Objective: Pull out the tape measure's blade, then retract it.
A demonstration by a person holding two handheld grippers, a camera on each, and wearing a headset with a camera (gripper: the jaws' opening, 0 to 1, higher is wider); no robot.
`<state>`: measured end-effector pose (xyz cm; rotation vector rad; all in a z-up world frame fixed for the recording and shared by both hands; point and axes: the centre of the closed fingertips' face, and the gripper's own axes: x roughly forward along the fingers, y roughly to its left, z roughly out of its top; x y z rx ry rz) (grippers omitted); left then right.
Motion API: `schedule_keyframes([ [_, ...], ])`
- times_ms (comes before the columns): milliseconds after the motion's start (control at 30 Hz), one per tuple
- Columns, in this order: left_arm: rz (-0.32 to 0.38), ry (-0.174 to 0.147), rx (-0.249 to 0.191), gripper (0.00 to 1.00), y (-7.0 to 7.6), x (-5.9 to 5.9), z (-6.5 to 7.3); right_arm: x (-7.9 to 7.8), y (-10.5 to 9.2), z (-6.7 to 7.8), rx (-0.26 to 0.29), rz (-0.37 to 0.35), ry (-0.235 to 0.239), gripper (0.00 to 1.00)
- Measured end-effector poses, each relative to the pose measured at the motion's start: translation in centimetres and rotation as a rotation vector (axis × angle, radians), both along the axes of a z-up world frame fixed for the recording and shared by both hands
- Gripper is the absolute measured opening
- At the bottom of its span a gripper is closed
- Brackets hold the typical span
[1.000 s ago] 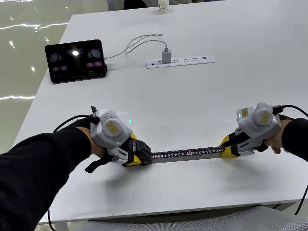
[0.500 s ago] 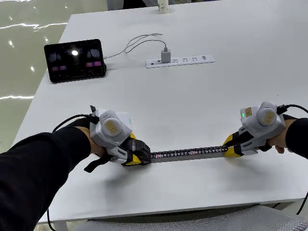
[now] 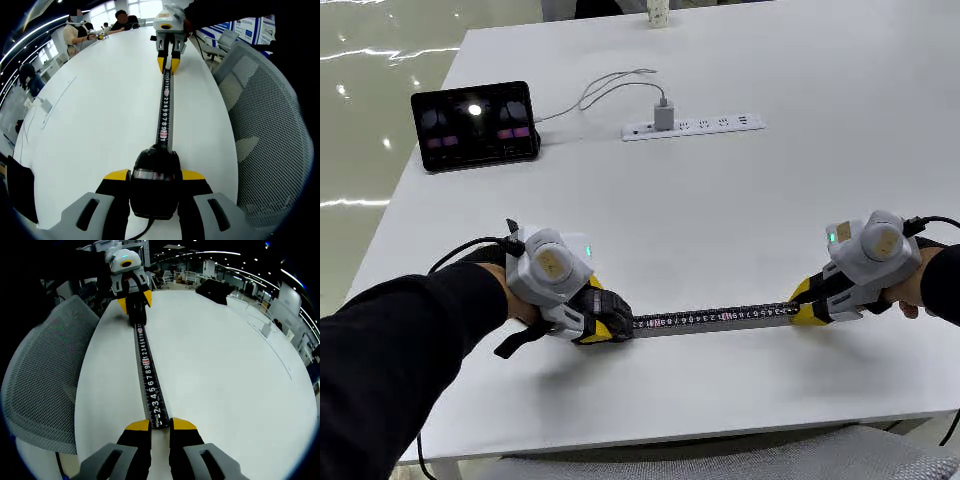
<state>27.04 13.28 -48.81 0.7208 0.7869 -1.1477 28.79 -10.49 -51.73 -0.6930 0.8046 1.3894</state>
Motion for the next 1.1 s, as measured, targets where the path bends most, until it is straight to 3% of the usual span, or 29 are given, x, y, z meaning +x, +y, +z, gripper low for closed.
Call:
schedule_keyframes([
  [800, 0.014, -0.005, -0.013, 0.31, -0.20, -0.05, -0.02, -0.09, -0.44, 0.08, -0.007, 0.007, 0.003, 0.11],
  [1100, 0.019, -0.017, -0.020, 0.32, -0.30, 0.10, -0.02, -0.03, -0.38, 0.12, -0.051, 0.030, -0.012, 0.12],
])
